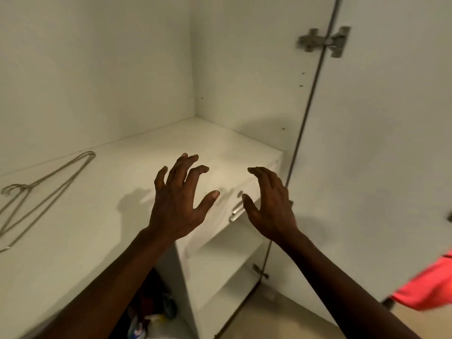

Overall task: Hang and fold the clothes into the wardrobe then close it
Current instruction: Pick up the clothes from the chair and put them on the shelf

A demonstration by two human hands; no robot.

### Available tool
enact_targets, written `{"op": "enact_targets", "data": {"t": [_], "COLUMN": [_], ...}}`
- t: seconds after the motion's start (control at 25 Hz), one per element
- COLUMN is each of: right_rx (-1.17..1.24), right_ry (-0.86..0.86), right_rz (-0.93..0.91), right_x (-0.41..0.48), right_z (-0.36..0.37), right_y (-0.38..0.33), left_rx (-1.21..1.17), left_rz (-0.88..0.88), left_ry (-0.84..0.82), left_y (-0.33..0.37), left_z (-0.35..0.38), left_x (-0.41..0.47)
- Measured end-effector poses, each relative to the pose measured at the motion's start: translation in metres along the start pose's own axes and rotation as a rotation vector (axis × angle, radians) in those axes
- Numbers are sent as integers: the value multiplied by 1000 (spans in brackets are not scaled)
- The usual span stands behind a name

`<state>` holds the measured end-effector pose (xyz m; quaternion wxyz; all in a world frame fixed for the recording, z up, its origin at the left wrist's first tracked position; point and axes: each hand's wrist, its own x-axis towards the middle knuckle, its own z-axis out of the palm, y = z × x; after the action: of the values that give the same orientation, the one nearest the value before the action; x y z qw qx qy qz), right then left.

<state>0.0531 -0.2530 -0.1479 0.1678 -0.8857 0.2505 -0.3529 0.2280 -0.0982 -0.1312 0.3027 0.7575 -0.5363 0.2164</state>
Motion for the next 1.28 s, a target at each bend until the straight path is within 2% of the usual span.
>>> {"op": "enact_targets", "data": {"t": [0.32, 0.52, 0.64, 0.8, 0.96, 1.16, 1.28], "right_rx": [-58, -35, -17, -6, -6, 284, 434], "right_ry": [251, 338, 357, 359, 291, 180, 187], "right_rz": [216, 398, 502, 684, 811, 1257, 1400], "right_x": [-124, -203, -240, -284, -310, -330, -332], "right_z": [-184, -256, -283, -305, -320, -336, -325], "right_y": [144, 216, 253, 307, 360, 446, 482], "left_rx": [-259, -418, -527, -671, -809, -892, -878], "left_rz": [276, 334, 323, 294, 224, 64, 17], "left_ry": [-120, -249, -349, -567, -796, -1048, -1133], "left_y": [224, 335, 381, 439, 492, 566, 598], "left_z": [91, 144, 177, 239, 309, 400, 437], "left_x": [15, 1, -14, -33, -40, -28, -18]}}
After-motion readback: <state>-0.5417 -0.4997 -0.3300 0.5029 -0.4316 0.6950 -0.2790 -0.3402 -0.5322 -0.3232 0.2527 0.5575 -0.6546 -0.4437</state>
